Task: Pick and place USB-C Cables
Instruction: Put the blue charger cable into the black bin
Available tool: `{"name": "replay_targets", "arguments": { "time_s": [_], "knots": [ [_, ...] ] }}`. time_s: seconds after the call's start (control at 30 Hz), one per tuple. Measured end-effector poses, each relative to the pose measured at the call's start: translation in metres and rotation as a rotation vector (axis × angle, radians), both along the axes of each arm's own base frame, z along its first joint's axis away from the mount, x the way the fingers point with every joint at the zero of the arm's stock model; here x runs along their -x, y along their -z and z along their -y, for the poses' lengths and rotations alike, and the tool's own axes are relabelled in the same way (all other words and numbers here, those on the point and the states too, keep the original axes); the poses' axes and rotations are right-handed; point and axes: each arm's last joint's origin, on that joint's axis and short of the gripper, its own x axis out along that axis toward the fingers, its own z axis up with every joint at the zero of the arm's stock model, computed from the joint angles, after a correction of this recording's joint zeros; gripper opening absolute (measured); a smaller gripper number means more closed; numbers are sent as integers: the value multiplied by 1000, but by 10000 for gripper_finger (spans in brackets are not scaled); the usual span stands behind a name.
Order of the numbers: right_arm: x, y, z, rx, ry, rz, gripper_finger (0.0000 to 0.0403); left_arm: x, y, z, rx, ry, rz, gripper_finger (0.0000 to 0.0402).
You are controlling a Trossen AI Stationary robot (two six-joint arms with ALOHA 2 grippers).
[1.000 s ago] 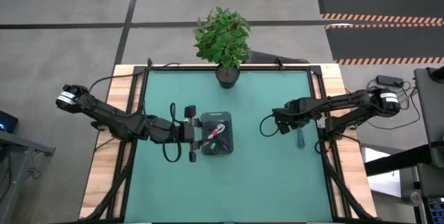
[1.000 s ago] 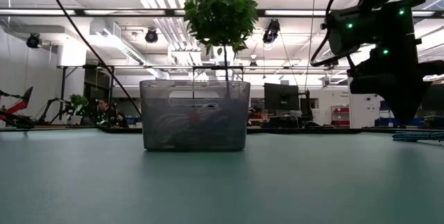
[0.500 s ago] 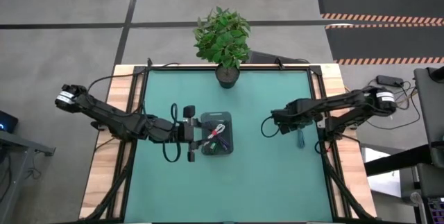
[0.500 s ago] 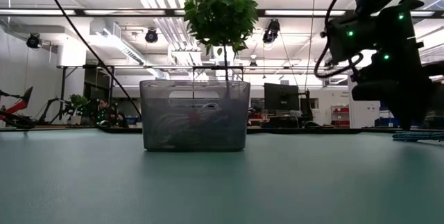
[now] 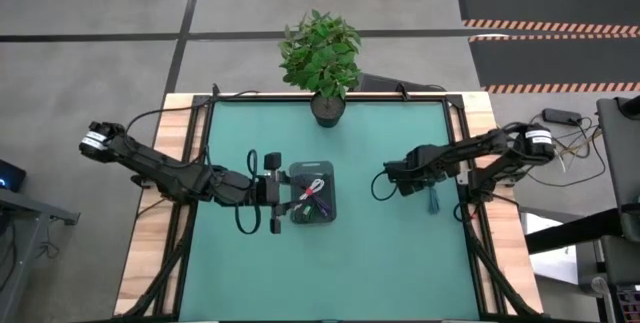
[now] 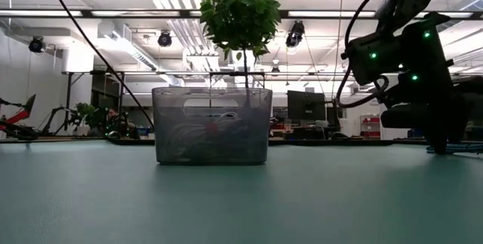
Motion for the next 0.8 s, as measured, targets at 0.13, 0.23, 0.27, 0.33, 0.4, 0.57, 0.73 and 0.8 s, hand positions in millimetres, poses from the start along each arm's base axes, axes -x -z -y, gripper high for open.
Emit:
{"name": "replay_targets", "arguments": {
  "time_s": [0.13,0.23,0.27,0.33,0.4,0.57,0.73,0.8],
  "knots": [
    [-2,3,4,-39,-7,4,136,0,0,0,0,0,-1,142],
    [-2,3,8,-54,5,20,105,0,0,0,0,0,-1,142],
    [-2,2,9,-60,8,27,93,0,0,0,0,0,-1,142],
    [-2,2,10,-70,9,36,70,0,0,0,0,0,-1,142],
    [-2,1,11,-75,2,41,48,0,0,0,0,0,-1,142],
    [0,-4,10,-82,-36,68,20,0,0,0,-1,0,-2,142],
    [4,-23,8,-51,-53,182,17,0,0,0,0,0,-2,142],
    [6,-32,5,-32,-75,240,13,0,0,0,0,0,-2,142]
  ]
}}
